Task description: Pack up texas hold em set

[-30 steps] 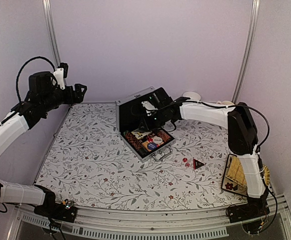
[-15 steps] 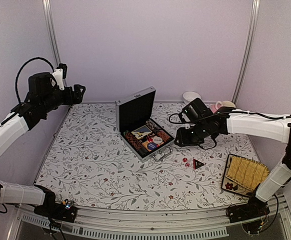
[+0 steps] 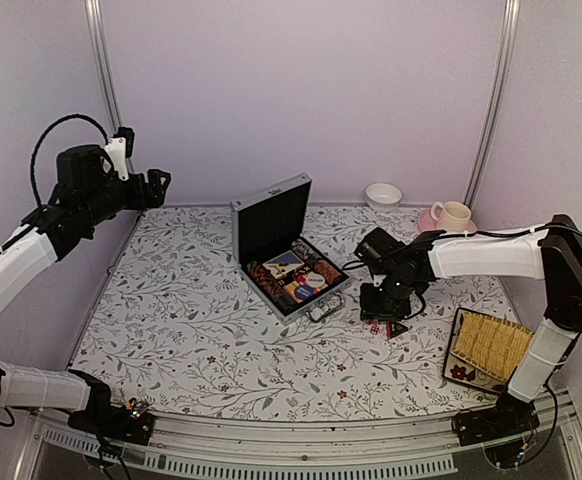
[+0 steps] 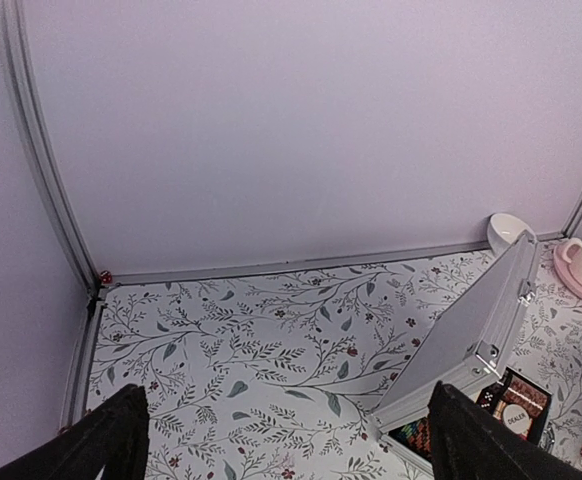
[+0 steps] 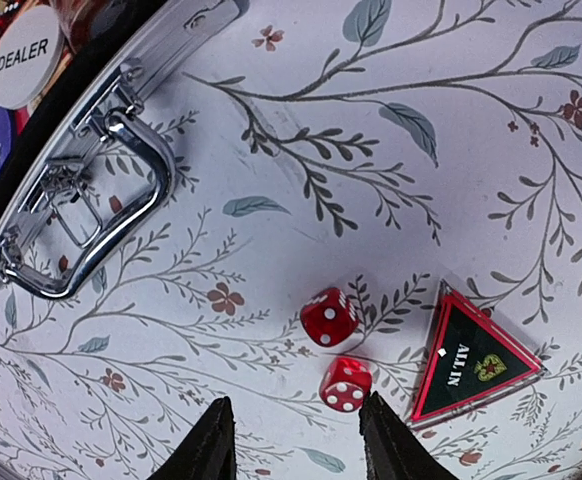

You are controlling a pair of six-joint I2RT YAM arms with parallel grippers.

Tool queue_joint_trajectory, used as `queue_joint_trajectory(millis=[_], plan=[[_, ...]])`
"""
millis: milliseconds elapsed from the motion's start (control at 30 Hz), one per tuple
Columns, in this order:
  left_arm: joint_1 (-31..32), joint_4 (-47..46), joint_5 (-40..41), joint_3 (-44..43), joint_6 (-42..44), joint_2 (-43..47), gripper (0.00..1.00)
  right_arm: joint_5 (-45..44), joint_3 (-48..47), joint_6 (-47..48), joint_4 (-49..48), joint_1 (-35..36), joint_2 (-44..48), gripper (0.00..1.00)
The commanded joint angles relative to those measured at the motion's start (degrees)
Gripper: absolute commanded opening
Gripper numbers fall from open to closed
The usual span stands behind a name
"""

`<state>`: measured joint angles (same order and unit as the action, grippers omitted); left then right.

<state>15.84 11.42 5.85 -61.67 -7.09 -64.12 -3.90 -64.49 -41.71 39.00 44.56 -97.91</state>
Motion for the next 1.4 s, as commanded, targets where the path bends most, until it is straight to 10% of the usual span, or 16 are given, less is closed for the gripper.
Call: queue_joint_trajectory(millis=[0, 1367], plan=[[-0.51, -0.35, 0.37, -0.02, 0.59, 1.22, 0.97, 0.72, -3.33, -4.24, -2.15, 0.12, -4.09, 0.44], [-0.53, -0.25, 0.31, -0.12, 0.78, 1.87, 0.97, -5.02, -9.61, -4.59, 0.94, 0.18, -12.48, 0.39]])
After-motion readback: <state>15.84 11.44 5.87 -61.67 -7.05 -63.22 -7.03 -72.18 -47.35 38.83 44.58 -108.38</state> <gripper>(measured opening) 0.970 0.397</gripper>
